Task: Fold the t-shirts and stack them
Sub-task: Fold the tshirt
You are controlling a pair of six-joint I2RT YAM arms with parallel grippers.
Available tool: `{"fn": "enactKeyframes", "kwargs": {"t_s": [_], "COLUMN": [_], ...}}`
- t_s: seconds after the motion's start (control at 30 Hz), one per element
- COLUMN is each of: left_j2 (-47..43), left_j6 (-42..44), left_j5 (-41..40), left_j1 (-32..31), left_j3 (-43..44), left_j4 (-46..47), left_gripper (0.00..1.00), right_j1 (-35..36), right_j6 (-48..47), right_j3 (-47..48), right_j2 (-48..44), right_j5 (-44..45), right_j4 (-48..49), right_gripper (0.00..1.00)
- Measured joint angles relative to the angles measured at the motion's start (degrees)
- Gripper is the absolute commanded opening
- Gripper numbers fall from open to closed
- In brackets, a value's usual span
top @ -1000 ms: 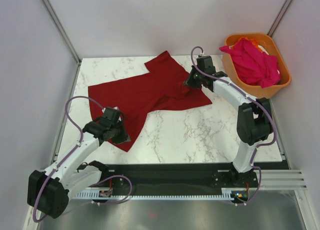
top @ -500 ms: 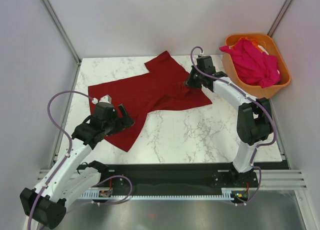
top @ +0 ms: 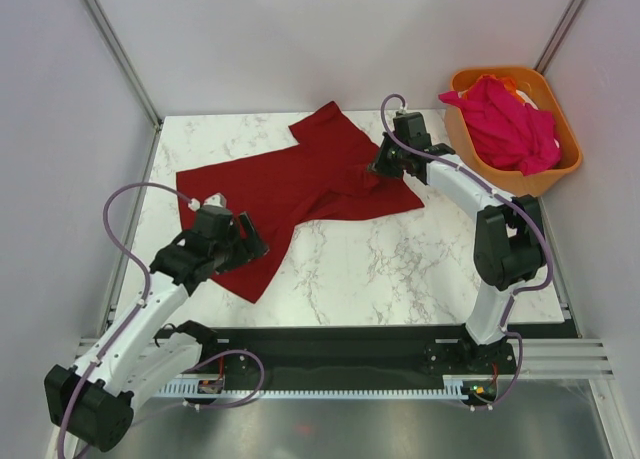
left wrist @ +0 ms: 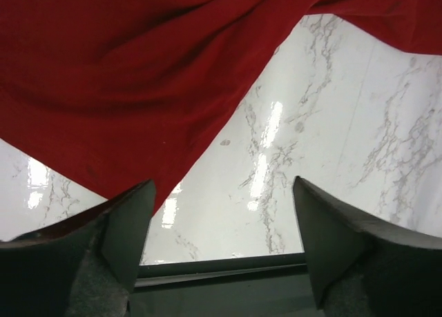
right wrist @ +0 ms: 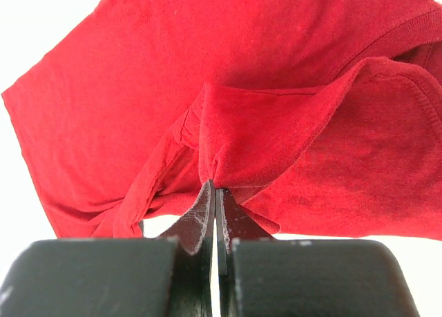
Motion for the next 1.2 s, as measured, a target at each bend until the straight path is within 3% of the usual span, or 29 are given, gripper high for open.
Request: {"fn": "enactKeyframes", "kwargs": {"t_s": [0.03, 0.07, 0.67, 1.07, 1.1, 1.2], "left_j2": [0.1, 0.1, 3.7, 3.8, 4.2, 5.2], "left_j6": [-0.3, -0.6, -1.5, -1.5, -1.5, -4.2], "left_j5": [0.0, 0.1, 0.2, 0.3, 0.3, 0.3], "left_j1": [0.0, 0.0, -1.6, -2.3, -2.3, -2.3], "left_j3": [-0.4, -0.9, -10.0, -10.6, -10.4, -7.2], "left_j4": [0.0, 0.0, -0.6, -1.0, -1.1, -3.2], "left_gripper": [0.72, 0.36, 0.36, 0.36, 0.99, 0.98], "right_j1": [0.0, 0.0, 0.0, 0.0, 0.0, 0.0], "right_j6": [0.0, 0.0, -0.1, -0.5, -0.5, -0.5], "right_j3": [0.0, 0.0, -1.0, -1.0, -1.0, -1.0], "right_j2": [0.0, -0.1, -0.6, -0.6, -0.6, -0.6], "right_j5": [0.0, 0.0, 0.0, -0.1, -0.2, -0.2], "right_j4": [0.0, 0.0, 0.0, 0.0, 0.0, 0.0], "right_gripper": [0.00, 0.00, 0.00, 0.00, 0.00, 0.00]}}
